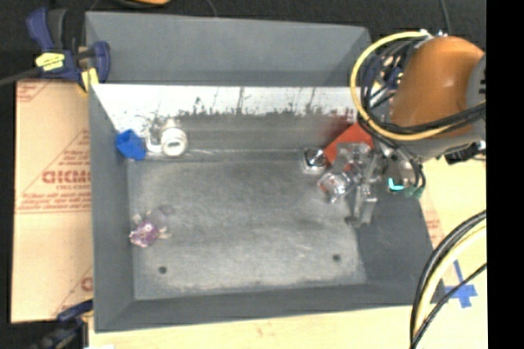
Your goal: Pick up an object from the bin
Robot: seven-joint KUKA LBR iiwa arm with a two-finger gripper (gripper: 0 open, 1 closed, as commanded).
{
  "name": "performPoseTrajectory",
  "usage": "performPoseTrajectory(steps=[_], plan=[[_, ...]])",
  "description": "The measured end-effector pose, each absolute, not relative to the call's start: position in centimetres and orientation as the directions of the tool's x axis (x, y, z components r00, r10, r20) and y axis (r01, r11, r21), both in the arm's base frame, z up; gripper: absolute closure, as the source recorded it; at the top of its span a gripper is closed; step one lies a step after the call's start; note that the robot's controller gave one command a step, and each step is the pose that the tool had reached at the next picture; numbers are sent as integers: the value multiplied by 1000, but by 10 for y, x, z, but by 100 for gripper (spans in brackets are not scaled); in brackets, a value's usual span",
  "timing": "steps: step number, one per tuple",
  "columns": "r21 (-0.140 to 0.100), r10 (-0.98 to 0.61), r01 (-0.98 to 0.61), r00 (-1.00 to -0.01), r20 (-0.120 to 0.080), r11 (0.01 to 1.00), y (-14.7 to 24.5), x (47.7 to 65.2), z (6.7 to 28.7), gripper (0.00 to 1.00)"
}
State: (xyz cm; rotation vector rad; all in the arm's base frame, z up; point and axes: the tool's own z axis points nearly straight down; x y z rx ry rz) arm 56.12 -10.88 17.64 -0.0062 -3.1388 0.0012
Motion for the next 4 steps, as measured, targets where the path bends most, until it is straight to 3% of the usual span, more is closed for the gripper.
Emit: performPoseTrajectory(steps=[1,2,3,4], plan=[[-2,-198,-198,-980,-8,980,-121,573,89,0],[-1,-182,-182,-983,-4,983,-130,606,114,0],[7,-87,-87,-996,-5,996,-137,643,124,0],[8,-48,-48,-999,-4,999,-158,655,126,0]])
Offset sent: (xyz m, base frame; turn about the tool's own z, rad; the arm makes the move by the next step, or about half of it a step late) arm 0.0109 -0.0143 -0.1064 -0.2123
